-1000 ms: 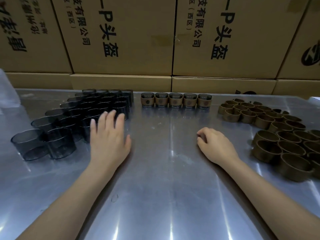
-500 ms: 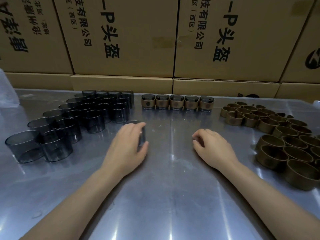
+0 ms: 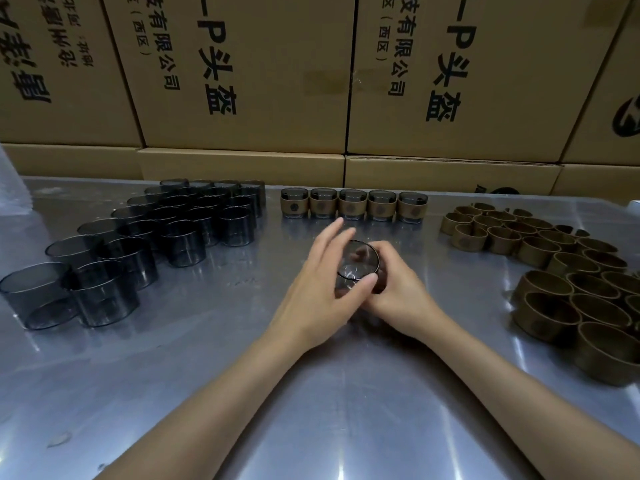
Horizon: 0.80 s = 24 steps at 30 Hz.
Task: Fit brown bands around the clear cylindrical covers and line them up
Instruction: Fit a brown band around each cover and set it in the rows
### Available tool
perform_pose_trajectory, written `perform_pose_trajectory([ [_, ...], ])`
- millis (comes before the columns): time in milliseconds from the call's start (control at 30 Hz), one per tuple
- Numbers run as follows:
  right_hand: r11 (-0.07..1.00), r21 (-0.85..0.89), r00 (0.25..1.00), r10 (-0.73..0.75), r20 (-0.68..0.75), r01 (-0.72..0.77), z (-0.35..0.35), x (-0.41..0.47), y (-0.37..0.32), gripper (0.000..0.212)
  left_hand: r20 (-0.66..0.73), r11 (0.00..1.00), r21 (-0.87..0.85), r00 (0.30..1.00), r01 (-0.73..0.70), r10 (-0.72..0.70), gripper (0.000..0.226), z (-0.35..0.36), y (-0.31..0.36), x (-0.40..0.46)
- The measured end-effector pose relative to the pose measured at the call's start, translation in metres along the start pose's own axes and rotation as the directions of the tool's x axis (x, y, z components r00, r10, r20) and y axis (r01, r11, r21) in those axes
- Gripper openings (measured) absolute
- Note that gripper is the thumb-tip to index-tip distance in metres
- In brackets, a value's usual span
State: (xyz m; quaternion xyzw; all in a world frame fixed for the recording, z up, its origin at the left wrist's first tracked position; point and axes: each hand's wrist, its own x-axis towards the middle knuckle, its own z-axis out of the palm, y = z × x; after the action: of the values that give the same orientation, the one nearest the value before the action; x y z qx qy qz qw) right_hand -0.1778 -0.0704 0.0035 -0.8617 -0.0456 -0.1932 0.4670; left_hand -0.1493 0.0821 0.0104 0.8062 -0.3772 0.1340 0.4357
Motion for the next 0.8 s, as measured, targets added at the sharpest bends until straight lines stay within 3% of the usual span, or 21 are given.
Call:
perform_pose_trajectory([
  [100, 0.995, 0.096, 0.999, -0.022, -0.04, 0.026, 0.001, -0.001, 0.0, 0.053, 0.0, 0.967, -0.2, 0.987, 0.159, -0.163, 0.067, 0.0, -0.004, 0.004],
  [200, 0.991, 0.127, 0.998, -0.045, -0.038, 0.049, 0.008, -0.001, -0.002, 0.051, -0.046, 0.934, -0.323, 0.983, 0.155, -0.179, 0.053, -0.002, -0.005, 0.003],
  [333, 0.99, 0.131, 0.998, -0.056, -0.034, 0.06, 0.019, -0.003, -0.009, 0.05, -0.12, 0.893, -0.425, 0.968, 0.149, -0.219, 0.052, -0.002, -0.001, 0.002],
  [467, 0.994, 0.084, 0.998, -0.067, -0.005, 0.067, 0.018, -0.007, -0.017, 0.055, -0.181, 0.849, -0.496, 0.935, 0.181, -0.305, 0.053, 0.004, 0.003, 0.002],
  [567, 0.996, 0.046, 0.997, -0.076, 0.029, 0.075, 0.017, -0.011, -0.021, 0.059, -0.215, 0.794, -0.568, 0.892, 0.218, -0.399, 0.038, 0.004, 0.005, 0.002],
  [700, 0.997, 0.036, 0.995, -0.066, 0.072, 0.063, 0.016, -0.011, -0.024, 0.063, -0.191, 0.702, -0.647, 0.828, 0.298, -0.528, 0.027, 0.0, 0.003, 0.003],
  [800, 0.993, 0.117, 0.998, -0.015, 0.063, 0.007, 0.014, -0.009, -0.021, 0.065, -0.092, 0.593, -0.73, 0.811, 0.339, -0.577, 0.03, -0.005, 0.002, 0.007],
])
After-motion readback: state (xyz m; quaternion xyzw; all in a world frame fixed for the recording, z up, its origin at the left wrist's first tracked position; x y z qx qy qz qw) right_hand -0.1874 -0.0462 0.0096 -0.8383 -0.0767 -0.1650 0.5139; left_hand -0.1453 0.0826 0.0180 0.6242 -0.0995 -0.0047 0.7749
